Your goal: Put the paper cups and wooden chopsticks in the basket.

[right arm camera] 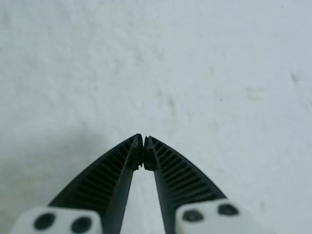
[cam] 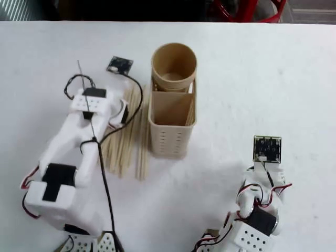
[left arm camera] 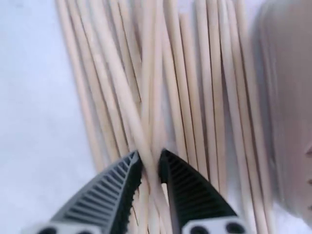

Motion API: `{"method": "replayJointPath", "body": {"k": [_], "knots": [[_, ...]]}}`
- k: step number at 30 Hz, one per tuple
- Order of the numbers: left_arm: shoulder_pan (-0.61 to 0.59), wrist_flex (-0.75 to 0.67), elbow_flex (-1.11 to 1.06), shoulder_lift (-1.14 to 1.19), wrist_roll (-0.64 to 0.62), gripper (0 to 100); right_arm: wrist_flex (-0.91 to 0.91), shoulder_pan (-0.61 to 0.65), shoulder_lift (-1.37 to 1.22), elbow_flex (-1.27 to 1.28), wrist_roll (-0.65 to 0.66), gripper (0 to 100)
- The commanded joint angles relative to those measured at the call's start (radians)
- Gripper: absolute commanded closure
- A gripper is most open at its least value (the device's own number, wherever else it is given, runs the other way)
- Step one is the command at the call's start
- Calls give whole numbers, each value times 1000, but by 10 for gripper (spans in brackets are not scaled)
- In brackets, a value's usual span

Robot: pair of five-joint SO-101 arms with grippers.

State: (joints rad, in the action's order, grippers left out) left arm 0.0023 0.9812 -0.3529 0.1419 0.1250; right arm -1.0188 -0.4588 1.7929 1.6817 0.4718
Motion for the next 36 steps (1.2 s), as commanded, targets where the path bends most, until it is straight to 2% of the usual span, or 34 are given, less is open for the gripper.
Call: {"method": "replayJointPath", "body": {"k": [1,7,12,27,36], "knots": [[-4,3,-5,-56,6,943,-4,-8,2,9,2,981],[-7,2,14,25,6,937,-4,-8,2,9,2,981],[-7,3,40,76,6,876,-4,-8,2,9,2,981],[-1,3,44,91,6,877,-4,-8,2,9,2,981],[-5,2,48,93,6,946,-4,-8,2,9,2,981]]}}
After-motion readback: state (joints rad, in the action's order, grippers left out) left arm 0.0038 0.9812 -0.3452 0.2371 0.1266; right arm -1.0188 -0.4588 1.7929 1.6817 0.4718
